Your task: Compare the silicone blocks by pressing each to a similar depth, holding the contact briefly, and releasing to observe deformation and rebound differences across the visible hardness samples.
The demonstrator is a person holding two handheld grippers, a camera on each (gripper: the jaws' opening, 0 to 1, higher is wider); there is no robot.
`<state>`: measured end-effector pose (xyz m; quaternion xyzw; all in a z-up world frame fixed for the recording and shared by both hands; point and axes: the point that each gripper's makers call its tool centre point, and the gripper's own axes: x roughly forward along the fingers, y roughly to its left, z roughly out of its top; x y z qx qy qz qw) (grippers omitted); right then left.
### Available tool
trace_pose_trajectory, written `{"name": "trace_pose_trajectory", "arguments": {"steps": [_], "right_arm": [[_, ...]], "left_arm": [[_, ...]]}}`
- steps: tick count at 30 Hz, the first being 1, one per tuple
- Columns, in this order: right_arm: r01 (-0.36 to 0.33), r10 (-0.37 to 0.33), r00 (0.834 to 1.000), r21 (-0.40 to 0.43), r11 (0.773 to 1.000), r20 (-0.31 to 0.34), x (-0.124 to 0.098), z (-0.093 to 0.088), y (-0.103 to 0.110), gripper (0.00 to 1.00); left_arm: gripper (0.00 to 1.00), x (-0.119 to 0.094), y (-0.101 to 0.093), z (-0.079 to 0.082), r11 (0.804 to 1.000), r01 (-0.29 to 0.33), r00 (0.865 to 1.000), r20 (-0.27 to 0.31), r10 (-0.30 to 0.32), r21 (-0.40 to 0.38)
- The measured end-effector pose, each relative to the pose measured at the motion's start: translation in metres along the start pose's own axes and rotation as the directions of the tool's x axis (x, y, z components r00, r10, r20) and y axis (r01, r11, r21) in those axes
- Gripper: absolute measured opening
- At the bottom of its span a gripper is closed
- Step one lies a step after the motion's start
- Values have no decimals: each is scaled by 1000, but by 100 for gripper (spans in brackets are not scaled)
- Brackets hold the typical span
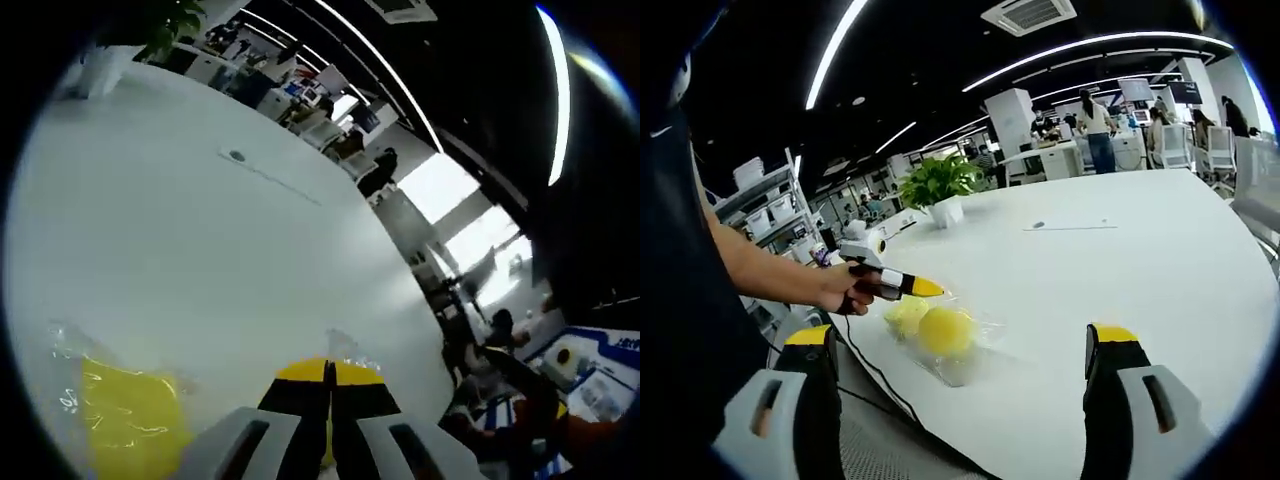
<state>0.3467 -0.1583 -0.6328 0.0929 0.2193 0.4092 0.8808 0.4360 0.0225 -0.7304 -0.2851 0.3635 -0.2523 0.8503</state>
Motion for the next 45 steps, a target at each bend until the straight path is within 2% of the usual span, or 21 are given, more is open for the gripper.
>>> {"name": "trace_pose_trajectory", "arguments": {"steps": [4,10,12,13,15,19,21,26,28,32,33,34,35,37,38,39,41,43,45], "right_arm": [[8,-8,1000,1,1000,-4,3,0,-5,96],[4,-3,1000,13,1000,-19,7,-5,-7,96],[2,-2,1000,12,1000,-25,7,-7,-7,96],[4,-3,1000,13,1000,-26,7,-7,-7,96],[5,-5,1000,11,1000,-10,7,-5,-8,96],[5,-5,1000,8,1000,-12,7,-5,-10,96],[19,-20,999,-18,1000,-31,7,-7,-14,96],[23,-24,999,-17,1000,-41,7,-10,-18,96],[19,-20,999,-14,1000,-41,8,-10,-18,96],[13,-14,999,-11,1000,-44,11,-9,-17,96],[14,-15,999,-11,1000,-46,12,-10,-17,96],[15,-16,999,-14,1000,-47,13,-10,-18,96],[17,-17,999,-15,1000,-48,13,-10,-18,96],[43,-47,996,-55,998,-71,15,-13,-22,96],[62,-71,993,-98,993,-94,14,-17,-26,97],[58,-74,989,-131,990,-124,16,-22,-26,97],[39,-54,990,-115,993,-130,20,-24,-21,97],[39,-56,989,-125,991,-136,22,-23,-19,97],[35,-51,990,-121,992,-130,24,-20,-14,97]], "left_arm": [[0,6,14,-2,999,-30,999,-10,30,-10],[0,13,26,-11,997,-72,996,-46,73,26],[0,14,31,-13,992,-125,991,-56,124,3],[0,16,30,-13,992,-124,991,-50,124,4],[0,18,33,-17,986,-158,985,-58,161,49],[0,24,37,-23,987,-161,984,-75,162,25],[0,23,36,-24,984,-173,981,-79,177,45],[0,24,45,-29,970,-204,971,-96,217,133],[0,24,45,-28,975,-194,975,-90,204,106],[3,24,43,-26,967,-192,973,-95,209,166],[8,23,43,-24,967,-189,975,-89,206,169],[19,24,36,-16,972,-156,985,-49,167,176],[28,23,35,-14,971,-157,985,-42,167,181],[45,16,32,1,953,-165,986,17,166,254],[52,11,25,14,944,-147,989,65,133,295],[59,6,21,21,939,-134,990,89,111,316],[75,-10,12,34,930,-94,993,104,61,355],[88,-32,9,44,896,-76,993,113,29,438],[98,-56,12,53,873,-85,989,146,16,480]]}}
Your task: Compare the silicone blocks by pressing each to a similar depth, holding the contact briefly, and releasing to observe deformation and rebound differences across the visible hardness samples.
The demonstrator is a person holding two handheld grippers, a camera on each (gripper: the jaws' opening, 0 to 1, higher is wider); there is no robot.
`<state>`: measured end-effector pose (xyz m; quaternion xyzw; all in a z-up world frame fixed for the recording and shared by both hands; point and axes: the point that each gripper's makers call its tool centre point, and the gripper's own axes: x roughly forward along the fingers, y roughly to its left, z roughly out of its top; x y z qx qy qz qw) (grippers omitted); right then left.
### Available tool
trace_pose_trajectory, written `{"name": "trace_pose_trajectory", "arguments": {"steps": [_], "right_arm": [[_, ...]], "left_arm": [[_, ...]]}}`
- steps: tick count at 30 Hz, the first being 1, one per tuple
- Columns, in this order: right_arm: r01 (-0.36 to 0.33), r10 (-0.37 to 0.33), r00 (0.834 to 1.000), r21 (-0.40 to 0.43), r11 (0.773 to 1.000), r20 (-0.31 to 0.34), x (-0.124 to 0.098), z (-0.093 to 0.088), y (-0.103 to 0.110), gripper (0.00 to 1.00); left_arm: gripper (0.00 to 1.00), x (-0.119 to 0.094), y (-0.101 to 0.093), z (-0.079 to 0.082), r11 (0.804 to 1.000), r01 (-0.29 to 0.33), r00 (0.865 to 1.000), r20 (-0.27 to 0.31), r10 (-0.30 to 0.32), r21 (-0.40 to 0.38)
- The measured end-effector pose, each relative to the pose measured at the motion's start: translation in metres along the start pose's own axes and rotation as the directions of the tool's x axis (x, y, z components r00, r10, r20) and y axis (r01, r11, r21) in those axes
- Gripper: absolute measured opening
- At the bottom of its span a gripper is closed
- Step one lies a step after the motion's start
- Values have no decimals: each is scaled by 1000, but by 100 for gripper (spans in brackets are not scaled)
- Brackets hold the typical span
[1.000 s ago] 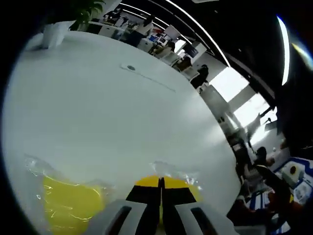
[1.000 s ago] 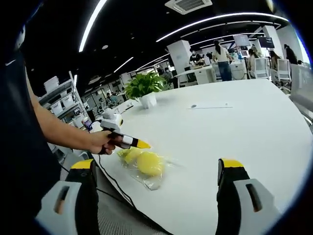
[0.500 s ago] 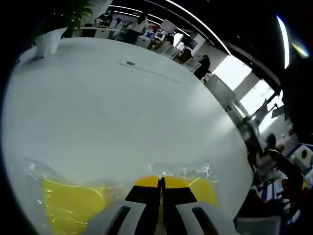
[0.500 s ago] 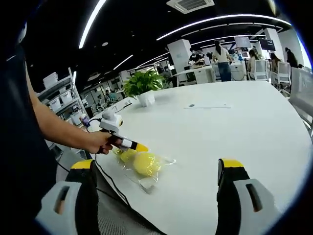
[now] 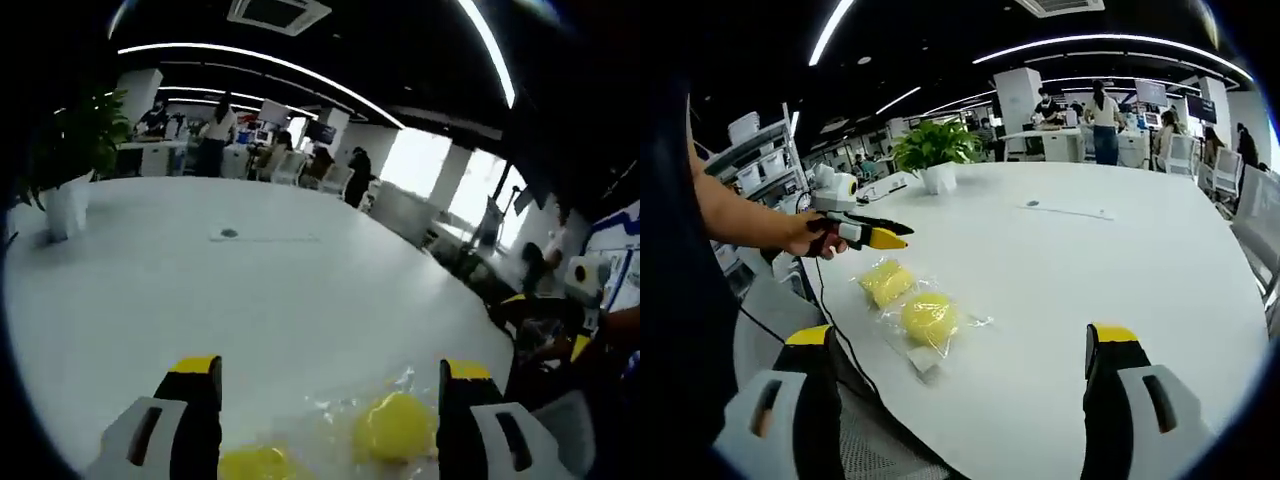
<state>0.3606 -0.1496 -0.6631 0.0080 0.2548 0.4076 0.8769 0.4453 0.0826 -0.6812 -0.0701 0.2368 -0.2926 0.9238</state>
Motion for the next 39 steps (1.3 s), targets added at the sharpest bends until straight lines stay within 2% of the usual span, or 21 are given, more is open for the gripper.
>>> {"name": "trace_pose_trajectory", "arguments": {"steps": [1,2,3,4,5,7,9,11,12,15,16,18,21,23,26,28,33,35,37,38,39], "right_arm": [[-4,4,1000,3,1000,4,1,1,2,97],[-3,3,1000,-4,1000,6,2,2,4,97],[0,0,1000,-14,1000,3,3,2,4,97],[3,-3,1000,-21,1000,-1,3,1,5,97],[7,-7,1000,-25,1000,0,3,0,4,97],[23,-23,1000,-22,999,-4,4,-5,1,97],[43,-44,999,-42,998,-21,4,-15,1,97],[60,-61,998,-47,997,-29,4,-24,0,97],[70,-72,997,-40,997,-28,3,-30,0,97],[103,-103,995,-49,994,-6,0,-35,3,97],[111,-111,994,-46,993,-6,-1,-38,3,97],[123,-124,992,-50,991,-19,-4,-41,5,97],[112,-113,994,-48,993,-11,-6,-40,12,97],[114,-115,993,-57,992,-15,-6,-39,12,97],[124,-124,992,-32,992,-2,-5,-36,12,97],[127,-127,992,-31,991,-1,-2,-38,14,97],[136,-136,991,-20,991,-16,-2,-42,19,96],[151,-151,988,-17,988,6,-5,-38,18,96],[152,-152,988,-5,988,4,-6,-36,18,96],[152,-152,988,-11,988,-1,-6,-37,19,96],[152,-152,988,-18,988,-9,-6,-38,19,96]], "left_arm": [[99,-16,2,-5,1000,19,1000,-15,-19,0],[100,-24,7,-7,1000,12,1000,-15,-12,-3],[100,-39,16,-16,999,-1,999,-46,3,33],[100,-43,19,-19,999,-8,998,-57,10,42],[100,-60,25,-26,998,-24,996,-79,28,53],[100,-79,33,-36,997,-38,996,-84,43,62],[100,-101,39,-43,997,-49,997,-64,53,67],[100,-119,45,-49,997,-52,998,-20,53,58],[100,-128,48,-55,997,-53,998,-20,54,55],[100,-145,59,-64,997,-59,998,-16,60,50],[100,-151,64,-66,997,-75,997,-14,75,22],[100,-159,69,-64,995,-104,995,4,104,6],[100,-165,64,-62,996,-89,996,23,89,7],[100,-166,57,-67,996,-71,997,-1,71,52],[100,-167,50,-71,997,-65,998,-13,66,47],[100,-167,52,-75,996,-74,997,-19,75,55],[100,-168,50,-73,997,-78,997,-6,78,30],[100,-168,49,-72,997,-76,997,-7,76,25],[100,-168,51,-69,996,-85,996,10,85,-11],[100,-167,52,-69,993,-90,996,18,91,-73],[100,-166,53,-69,992,-91,995,21,93,-84]]}}
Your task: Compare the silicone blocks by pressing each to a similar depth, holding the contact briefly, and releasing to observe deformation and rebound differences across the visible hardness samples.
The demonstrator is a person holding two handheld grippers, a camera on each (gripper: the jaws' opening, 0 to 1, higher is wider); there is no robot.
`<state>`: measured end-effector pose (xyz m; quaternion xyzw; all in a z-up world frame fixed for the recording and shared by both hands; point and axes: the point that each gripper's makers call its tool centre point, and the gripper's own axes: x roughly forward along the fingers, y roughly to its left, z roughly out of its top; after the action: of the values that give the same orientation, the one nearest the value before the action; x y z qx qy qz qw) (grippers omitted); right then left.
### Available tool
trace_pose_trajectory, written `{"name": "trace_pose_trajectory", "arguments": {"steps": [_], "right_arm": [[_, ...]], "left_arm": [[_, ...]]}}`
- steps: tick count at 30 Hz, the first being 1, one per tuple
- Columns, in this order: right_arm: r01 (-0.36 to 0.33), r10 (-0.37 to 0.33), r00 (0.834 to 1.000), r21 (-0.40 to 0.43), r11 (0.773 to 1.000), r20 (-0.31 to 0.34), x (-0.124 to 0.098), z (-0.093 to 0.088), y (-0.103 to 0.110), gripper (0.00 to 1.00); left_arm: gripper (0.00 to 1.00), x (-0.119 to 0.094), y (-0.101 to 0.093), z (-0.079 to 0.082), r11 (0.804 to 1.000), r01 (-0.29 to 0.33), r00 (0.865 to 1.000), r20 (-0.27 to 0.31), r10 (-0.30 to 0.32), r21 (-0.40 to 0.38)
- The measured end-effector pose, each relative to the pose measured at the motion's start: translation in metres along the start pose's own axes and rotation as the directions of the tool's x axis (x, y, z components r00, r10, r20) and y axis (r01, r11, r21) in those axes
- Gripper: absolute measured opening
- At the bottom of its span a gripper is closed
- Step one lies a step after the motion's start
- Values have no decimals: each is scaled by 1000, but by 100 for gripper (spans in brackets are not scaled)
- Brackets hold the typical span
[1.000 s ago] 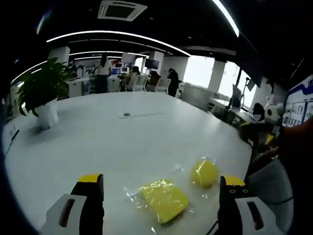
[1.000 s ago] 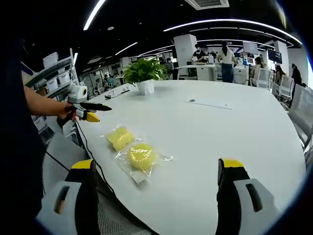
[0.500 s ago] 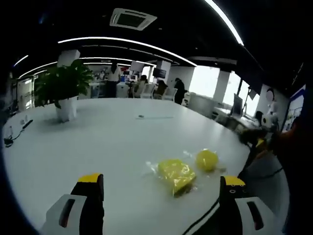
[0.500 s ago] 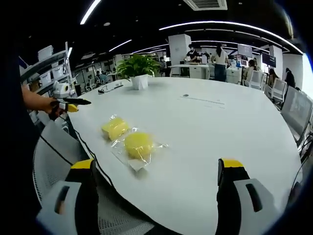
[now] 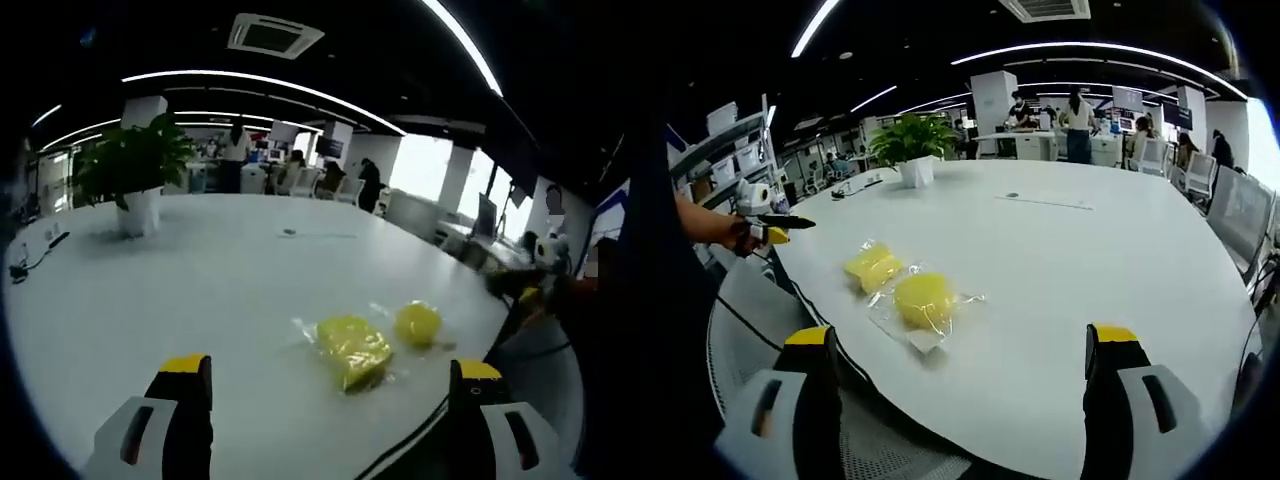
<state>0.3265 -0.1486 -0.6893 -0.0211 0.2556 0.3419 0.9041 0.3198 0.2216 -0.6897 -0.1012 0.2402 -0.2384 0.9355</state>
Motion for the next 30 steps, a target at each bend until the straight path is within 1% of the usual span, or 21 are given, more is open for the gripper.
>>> {"name": "trace_pose_trajectory", "arguments": {"steps": [1,3,5,6,11,16,18,22,30], "right_arm": [[2,-2,1000,-5,1000,-5,0,-1,0,97],[10,-10,1000,6,1000,-9,-2,-4,-2,97],[21,-21,1000,37,999,-7,-4,-7,-5,97],[24,-24,1000,49,999,-1,-5,-6,-5,97],[35,-36,999,48,998,8,-5,-3,-4,97],[34,-35,999,59,998,22,-3,1,0,96],[33,-34,999,55,998,25,-3,2,2,96],[36,-37,999,46,998,24,-1,4,3,96],[56,-57,998,46,997,30,-2,3,0,96]], "left_arm": [[100,1,3,2,1000,-10,1000,16,10,-18],[100,3,5,2,1000,-24,1000,16,24,-6],[100,2,1,2,1000,-16,1000,10,15,6],[100,-2,1,2,1000,-11,1000,8,11,12],[100,-2,0,3,1000,9,1000,6,-9,29],[100,-1,0,10,1000,18,1000,14,-18,23],[100,1,1,10,1000,21,1000,11,-21,24],[100,-1,-1,16,999,26,999,20,-27,30],[100,0,-1,17,998,44,999,17,-45,43]]}}
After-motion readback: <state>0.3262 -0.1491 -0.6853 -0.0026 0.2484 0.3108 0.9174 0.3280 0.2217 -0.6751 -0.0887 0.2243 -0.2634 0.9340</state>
